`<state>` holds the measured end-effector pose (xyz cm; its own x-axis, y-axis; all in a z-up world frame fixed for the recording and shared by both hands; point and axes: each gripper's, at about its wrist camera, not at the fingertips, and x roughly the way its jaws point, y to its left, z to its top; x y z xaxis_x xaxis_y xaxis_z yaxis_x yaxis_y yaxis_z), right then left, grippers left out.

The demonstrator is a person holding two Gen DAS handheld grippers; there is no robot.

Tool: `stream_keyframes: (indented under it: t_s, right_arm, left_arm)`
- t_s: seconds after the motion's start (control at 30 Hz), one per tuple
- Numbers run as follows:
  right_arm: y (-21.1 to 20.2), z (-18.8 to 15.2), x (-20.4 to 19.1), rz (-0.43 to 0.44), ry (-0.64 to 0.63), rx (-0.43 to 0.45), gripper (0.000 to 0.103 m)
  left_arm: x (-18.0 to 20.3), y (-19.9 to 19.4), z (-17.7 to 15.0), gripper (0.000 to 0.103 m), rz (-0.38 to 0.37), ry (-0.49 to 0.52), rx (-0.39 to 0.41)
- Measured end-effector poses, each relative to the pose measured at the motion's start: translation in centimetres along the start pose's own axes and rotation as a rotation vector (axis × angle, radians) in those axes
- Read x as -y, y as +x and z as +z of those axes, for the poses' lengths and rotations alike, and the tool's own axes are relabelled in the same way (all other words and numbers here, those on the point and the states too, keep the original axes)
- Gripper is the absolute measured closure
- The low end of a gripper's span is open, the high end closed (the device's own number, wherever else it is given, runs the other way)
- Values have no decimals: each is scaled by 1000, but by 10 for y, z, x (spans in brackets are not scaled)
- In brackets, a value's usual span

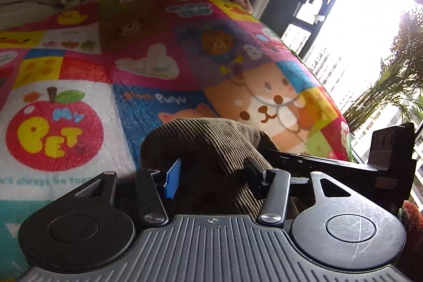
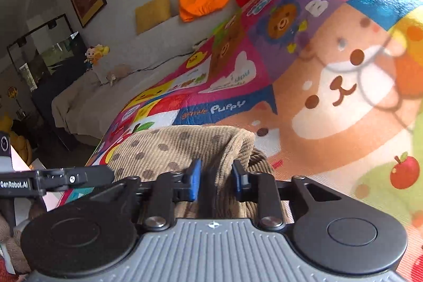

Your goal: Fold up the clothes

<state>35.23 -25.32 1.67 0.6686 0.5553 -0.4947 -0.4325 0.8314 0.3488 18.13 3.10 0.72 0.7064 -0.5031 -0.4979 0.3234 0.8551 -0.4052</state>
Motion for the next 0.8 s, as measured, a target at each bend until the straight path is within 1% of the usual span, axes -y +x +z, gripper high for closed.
stream_keyframes:
  t_s: [0.1,0.17,0.2,0.27,0.3,0.33,0.43,0.53,0.57,0.6,0.63,0.67,0.7,0.77,0.8]
  right_arm:
    - [-1,6,-3,-54,-41,48,83]
    - [11,4,8,-145,-68,17,83]
    - [16,2,14,-180,-71,-2,83]
    - [21,-5,30,-191,-25,-45,83]
    - [19,-5,35,-185,3,-42,82]
    - [16,-4,36,-197,1,-39,80]
    - [7,-5,22,-254,-93,-12,76]
    - [-18,-6,-9,-237,-194,64,76]
    - [-28,-8,-20,-208,-220,89,76]
    - [-37,-10,-30,-173,-238,104,73]
    - [-41,-14,-37,-126,-237,92,68]
    - [-44,-18,-44,-85,-237,71,65]
    - [-40,-25,-49,-73,-246,35,62]
    - [-30,-42,-55,-114,-305,-17,61]
    - [-31,-45,-57,-136,-324,-18,59]
  left_arm:
    - [-6,24,15,49,-6,25,-21]
    - [-6,40,21,49,-26,46,-33]
    - [-2,45,23,49,-24,73,-36]
    - [6,54,26,47,-9,127,-41]
    - [9,57,26,46,1,145,-43]
    - [9,58,27,46,4,151,-45]
    - [7,60,28,45,-3,147,-55]
    - [6,57,25,45,-1,141,-50]
    - [7,57,23,45,2,144,-47]
    - [8,56,22,45,6,147,-44]
    - [9,56,21,44,12,151,-41]
    - [11,56,21,43,17,155,-39]
    - [13,56,21,41,20,162,-39]
    - [16,50,19,39,31,172,-38]
    - [17,42,18,39,39,173,-36]
